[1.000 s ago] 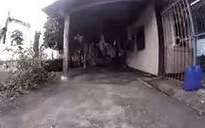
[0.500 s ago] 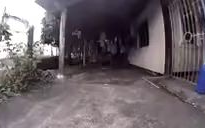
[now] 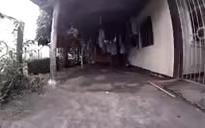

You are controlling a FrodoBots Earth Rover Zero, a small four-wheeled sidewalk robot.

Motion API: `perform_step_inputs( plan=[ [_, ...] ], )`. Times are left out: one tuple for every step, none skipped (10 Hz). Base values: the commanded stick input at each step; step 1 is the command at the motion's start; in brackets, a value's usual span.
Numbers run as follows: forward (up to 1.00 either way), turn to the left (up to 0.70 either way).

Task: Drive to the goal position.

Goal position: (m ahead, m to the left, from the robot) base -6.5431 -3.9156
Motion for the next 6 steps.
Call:
perform_step_inputs(
  plan=[
    [0.0, 0.0],
    [0.0, 0.0],
    [0.0, 0.0],
    [0.0, 0.16],
    [0.0, 0.45],
    [0.0, 0.45]
  ],
)
